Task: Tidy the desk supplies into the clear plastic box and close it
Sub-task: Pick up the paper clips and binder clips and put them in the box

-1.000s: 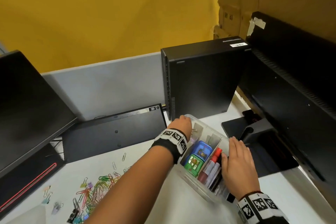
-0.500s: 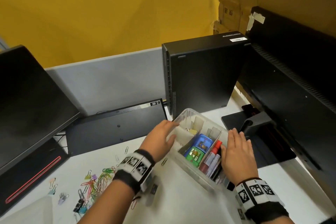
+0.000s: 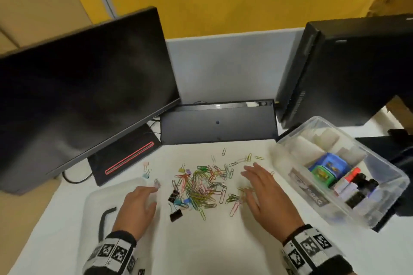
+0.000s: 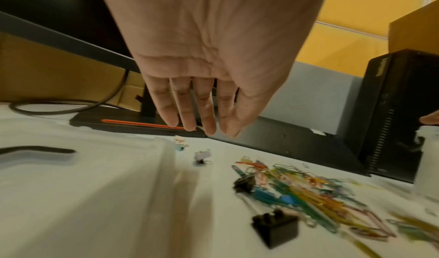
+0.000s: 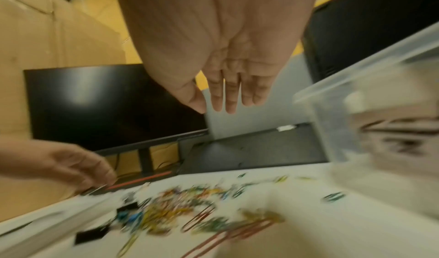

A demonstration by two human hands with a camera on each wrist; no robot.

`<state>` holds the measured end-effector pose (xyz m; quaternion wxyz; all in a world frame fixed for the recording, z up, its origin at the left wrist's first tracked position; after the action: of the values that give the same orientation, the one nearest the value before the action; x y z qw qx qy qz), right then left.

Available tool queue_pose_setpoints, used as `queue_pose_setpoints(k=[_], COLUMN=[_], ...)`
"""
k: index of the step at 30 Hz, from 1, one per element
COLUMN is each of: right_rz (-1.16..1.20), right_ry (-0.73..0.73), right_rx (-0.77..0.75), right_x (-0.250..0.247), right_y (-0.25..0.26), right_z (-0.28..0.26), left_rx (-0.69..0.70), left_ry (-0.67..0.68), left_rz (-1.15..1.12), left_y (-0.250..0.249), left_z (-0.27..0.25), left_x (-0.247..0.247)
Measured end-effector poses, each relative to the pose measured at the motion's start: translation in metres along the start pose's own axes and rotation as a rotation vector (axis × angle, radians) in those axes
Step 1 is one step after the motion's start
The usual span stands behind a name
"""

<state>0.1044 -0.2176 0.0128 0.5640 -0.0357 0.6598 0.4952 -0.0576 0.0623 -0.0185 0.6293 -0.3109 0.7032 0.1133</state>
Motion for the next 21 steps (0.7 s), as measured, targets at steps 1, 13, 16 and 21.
queue_pose_setpoints(k=[1,13,16,21], right_rz=[0.022,-0.129,-0.188,-0.114], right_ry=[0.053,0.396,0.451,0.405], right_rx=[-0.028,-0.111,-0.137,-0.079], right_x=[0.016,0.135,0.150,0.153], right_y=[0.010,0.055,0.054,0.043], right_z=[0.007,0.131,0.135,0.137], left_rx=[-0.011,0.090,0.101,0.018], left_ry=[0.005,0.144,0.125,0.070], left_rz=[0.004,0.131,0.146,-0.087], left_y=[0.007,0.005,0.004,0.021], left_z=[0.002,0.066,0.071,0.071], left_x=[-0.002,0.012,0.015,0.013])
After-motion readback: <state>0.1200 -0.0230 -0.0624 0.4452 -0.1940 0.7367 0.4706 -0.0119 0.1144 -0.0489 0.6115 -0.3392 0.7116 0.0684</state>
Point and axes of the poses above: each hand's wrist, its own z-axis towards the middle knuckle, its own x-axis out of the palm, y = z × x, the point moved 4 cm from there along z, towards the middle knuckle, and after that the axes turned 11 degrees about z, right-handed, at the moved point
